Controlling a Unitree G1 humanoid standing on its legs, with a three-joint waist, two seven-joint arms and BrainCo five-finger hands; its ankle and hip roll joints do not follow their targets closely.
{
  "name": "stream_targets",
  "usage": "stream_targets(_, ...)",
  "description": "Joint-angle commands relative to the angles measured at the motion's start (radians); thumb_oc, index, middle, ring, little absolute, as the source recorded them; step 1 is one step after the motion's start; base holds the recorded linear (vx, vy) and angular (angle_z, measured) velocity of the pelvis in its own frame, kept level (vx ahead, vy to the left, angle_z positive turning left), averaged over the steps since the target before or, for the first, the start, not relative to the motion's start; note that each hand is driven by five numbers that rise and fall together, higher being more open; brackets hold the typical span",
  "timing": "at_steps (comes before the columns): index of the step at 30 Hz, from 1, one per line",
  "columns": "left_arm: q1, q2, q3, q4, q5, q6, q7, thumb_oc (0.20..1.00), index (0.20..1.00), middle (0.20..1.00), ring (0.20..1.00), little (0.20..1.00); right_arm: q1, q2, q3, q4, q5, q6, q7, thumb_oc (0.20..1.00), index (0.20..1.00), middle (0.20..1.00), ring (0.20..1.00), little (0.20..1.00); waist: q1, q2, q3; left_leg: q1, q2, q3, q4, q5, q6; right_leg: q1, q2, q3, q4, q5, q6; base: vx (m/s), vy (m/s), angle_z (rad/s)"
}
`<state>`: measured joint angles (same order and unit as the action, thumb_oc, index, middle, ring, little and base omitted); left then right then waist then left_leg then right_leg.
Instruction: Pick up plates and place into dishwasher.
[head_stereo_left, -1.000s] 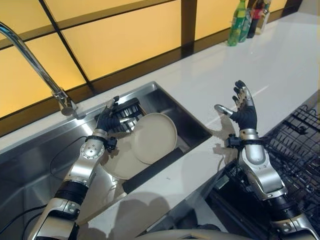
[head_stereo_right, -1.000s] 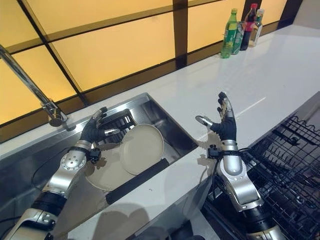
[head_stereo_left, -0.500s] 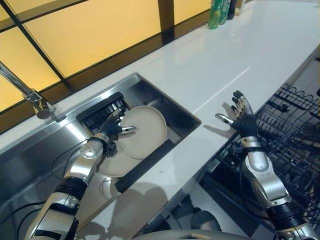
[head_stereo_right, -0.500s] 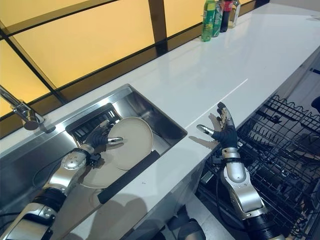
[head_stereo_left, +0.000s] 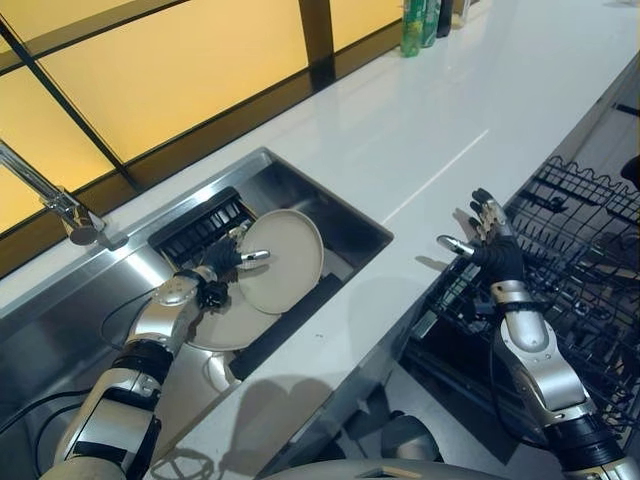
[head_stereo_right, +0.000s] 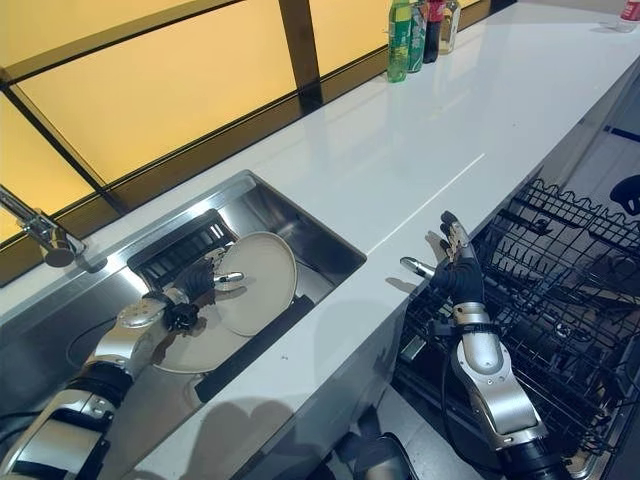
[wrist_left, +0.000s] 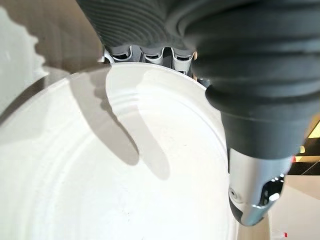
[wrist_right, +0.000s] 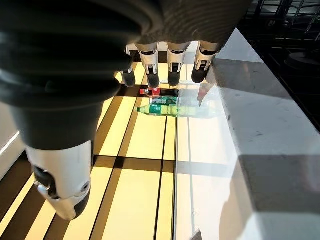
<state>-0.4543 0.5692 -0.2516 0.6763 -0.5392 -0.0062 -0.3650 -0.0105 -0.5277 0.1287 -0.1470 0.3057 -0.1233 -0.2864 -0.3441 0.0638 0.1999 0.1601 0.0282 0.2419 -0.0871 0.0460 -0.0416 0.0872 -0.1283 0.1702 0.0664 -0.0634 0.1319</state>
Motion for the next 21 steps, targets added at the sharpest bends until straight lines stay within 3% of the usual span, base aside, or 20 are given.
stream_targets(1,0.029,0.026,-0.004,0.036,-0.075,-0.026,-0.188,0.937,0.937,0.937,0.937,0.937,0.020,-0.008,-0.028,-0.076,0.002,-0.058,0.012,1.000,1.000,1.000,1.000,1.000,0.007,-0.037,-0.080,0.005,-0.004,-0.002,0.250,-0.281,0.064,-0.197,-0.036,0.073,0.064,0.098,0.087,0.00,0.000,0.00)
stream_targets(3,0.040,0.028,-0.014,0.009,-0.091,-0.036,-0.249,0.507,0.507,0.507,0.507,0.507,0.024,-0.006,-0.029,-0.076,-0.001,-0.060,0.015,1.000,1.000,1.000,1.000,1.000,0.007,-0.034,-0.080,0.008,-0.006,-0.004,0.246,-0.281,0.065,-0.197,-0.034,0.073,0.064,0.098,0.087,0.00,0.000,0.00)
stream_targets(4,0.045,0.029,-0.021,-0.013,-0.095,-0.039,-0.272,0.325,0.325,0.325,0.325,0.325,0.025,-0.006,-0.028,-0.075,-0.002,-0.064,0.015,1.000,1.000,1.000,1.000,1.000,0.007,-0.032,-0.079,0.010,-0.006,-0.005,0.244,-0.281,0.065,-0.197,-0.034,0.072,0.064,0.098,0.086,0.00,0.000,0.00)
stream_targets(5,0.048,0.033,-0.030,-0.034,-0.099,-0.045,-0.294,0.200,0.200,0.200,0.200,0.200,0.026,-0.005,-0.026,-0.073,-0.003,-0.067,0.015,1.000,1.000,1.000,1.000,1.000,0.008,-0.030,-0.079,0.011,-0.007,-0.006,0.244,-0.281,0.065,-0.196,-0.034,0.071,0.064,0.097,0.085,0.00,0.000,0.00)
stream_targets(11,0.058,0.063,-0.070,-0.146,-0.138,-0.026,-0.342,0.200,0.200,0.200,0.200,0.200,0.028,-0.003,-0.012,-0.074,-0.010,-0.066,0.009,1.000,1.000,1.000,1.000,1.000,0.014,-0.020,-0.083,0.020,-0.009,-0.014,0.230,-0.278,0.066,-0.187,-0.033,0.065,0.060,0.094,0.082,0.00,0.002,0.01)
stream_targets(16,0.074,0.078,-0.076,-0.210,-0.155,-0.015,-0.353,0.291,0.291,0.291,0.291,0.291,0.030,-0.001,-0.009,-0.073,-0.013,-0.066,-0.002,1.000,1.000,1.000,1.000,1.000,0.022,-0.013,-0.087,0.024,-0.012,-0.024,0.218,-0.274,0.065,-0.183,-0.034,0.058,0.056,0.091,0.080,0.00,0.000,0.01)
stream_targets(21,0.088,0.083,-0.075,-0.244,-0.153,-0.013,-0.360,0.332,0.332,0.332,0.332,0.332,0.034,0.000,-0.012,-0.075,-0.009,-0.063,-0.001,1.000,1.000,1.000,1.000,1.000,0.025,-0.009,-0.090,0.028,-0.015,-0.030,0.207,-0.270,0.066,-0.183,-0.033,0.054,0.056,0.091,0.079,0.00,0.003,0.02)
